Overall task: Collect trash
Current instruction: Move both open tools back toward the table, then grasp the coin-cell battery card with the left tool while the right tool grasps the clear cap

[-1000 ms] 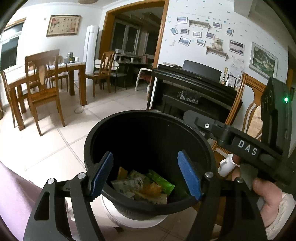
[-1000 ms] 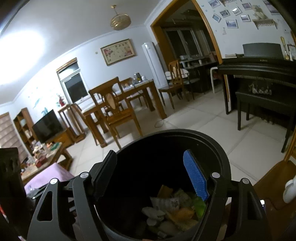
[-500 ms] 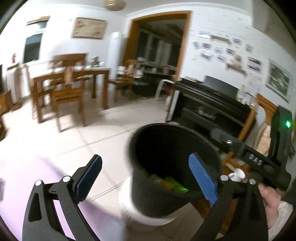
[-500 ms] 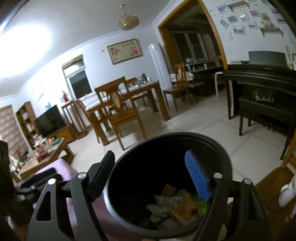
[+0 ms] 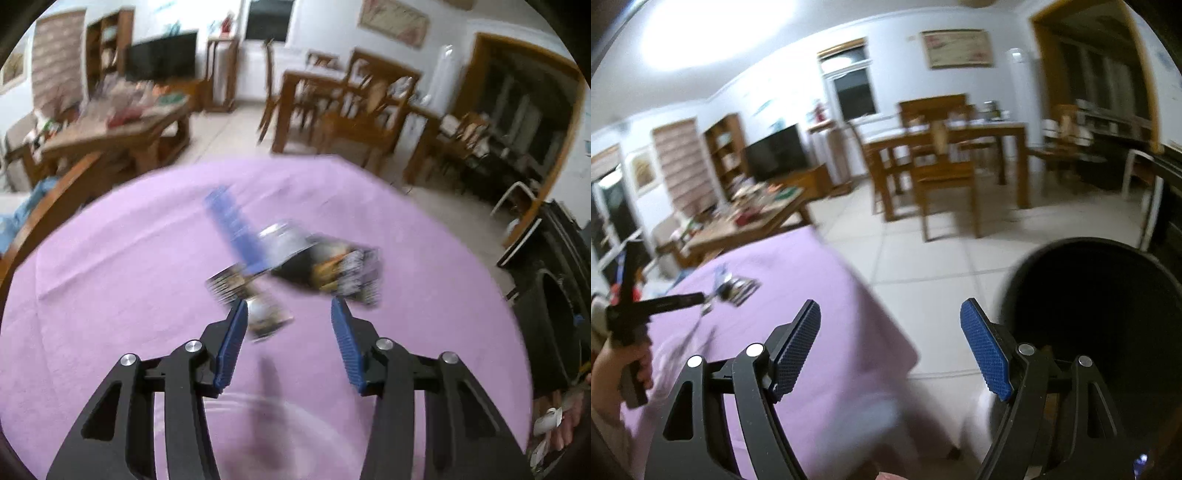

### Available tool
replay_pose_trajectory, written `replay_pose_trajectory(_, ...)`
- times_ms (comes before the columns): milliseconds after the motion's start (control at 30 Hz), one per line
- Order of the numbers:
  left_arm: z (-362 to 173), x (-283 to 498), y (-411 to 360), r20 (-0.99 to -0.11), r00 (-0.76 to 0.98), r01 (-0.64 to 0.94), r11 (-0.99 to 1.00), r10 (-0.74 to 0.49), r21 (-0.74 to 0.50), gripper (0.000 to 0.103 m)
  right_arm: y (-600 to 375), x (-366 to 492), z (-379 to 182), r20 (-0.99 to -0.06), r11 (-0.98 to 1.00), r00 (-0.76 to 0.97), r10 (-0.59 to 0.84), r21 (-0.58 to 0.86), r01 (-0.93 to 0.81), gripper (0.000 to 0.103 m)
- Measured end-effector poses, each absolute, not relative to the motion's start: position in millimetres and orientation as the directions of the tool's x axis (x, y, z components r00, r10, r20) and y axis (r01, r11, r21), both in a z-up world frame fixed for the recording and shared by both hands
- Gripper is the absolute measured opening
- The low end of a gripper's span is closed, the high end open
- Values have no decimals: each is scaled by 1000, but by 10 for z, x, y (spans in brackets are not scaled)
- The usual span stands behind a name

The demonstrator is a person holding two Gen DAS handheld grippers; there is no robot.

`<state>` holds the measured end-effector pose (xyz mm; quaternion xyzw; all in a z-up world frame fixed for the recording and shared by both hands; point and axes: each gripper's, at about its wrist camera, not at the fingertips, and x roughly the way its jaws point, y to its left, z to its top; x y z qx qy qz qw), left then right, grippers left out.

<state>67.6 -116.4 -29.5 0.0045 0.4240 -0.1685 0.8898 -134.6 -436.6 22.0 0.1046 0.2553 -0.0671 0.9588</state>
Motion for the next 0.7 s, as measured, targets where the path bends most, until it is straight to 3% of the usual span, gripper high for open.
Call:
replay_pose_trajectory(333, -401, 917, -1191, -774, 581, 327, 943, -251, -61, 49, -3513, -640, 399, -548, 998, 836, 37, 64, -2, 78)
replay_pose_trajectory(433, -476, 913, -1143, -776, 598, 364, 930, -199, 42, 39, -3232, -359, 442, -566, 998, 822, 67, 34, -58, 77)
replay_pose_trajectory(633, -450, 984, -820, -771, 599, 335, 942, -218, -6, 29, -2573, 345, 382, -622, 982, 771, 141, -9, -187, 71)
replay_pose_trajectory(700, -446, 989, -762, -767, 601, 327, 945, -225, -21, 22, -2321, 648, 319, -651, 976, 742, 162, -6, -219, 71)
